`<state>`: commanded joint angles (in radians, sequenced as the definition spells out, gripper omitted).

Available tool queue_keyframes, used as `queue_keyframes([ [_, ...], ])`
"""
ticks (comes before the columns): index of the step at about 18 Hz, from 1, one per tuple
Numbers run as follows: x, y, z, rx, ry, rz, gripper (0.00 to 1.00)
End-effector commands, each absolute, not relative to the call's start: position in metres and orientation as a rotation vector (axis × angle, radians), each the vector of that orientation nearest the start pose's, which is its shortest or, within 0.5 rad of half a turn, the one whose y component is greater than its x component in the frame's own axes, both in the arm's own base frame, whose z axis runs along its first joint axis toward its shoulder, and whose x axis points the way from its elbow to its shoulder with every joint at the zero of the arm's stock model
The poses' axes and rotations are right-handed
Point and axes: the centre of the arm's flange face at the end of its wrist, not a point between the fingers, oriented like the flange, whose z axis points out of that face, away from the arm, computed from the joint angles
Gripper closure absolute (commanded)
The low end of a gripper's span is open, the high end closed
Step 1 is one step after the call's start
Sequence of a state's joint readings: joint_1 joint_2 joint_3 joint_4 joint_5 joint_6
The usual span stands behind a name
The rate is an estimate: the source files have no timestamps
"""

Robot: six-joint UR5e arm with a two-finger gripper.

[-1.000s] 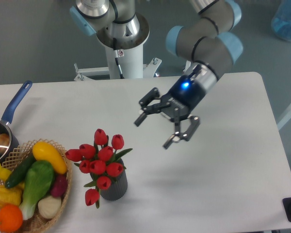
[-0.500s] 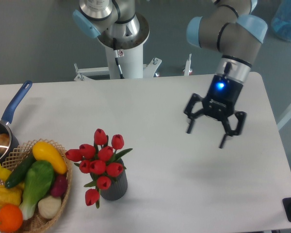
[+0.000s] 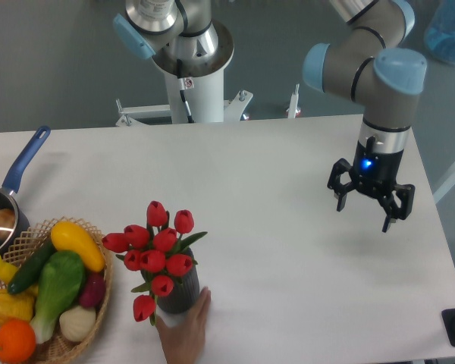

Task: Insert the flowers into the vase

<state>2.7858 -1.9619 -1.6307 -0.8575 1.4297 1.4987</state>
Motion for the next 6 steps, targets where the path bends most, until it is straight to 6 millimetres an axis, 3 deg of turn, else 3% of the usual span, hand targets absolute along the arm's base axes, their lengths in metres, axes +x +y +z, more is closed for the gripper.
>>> queue_keyframes([
  [6,-0.532,0.377,0.298,-2.997,0.455,0.338,0.0],
])
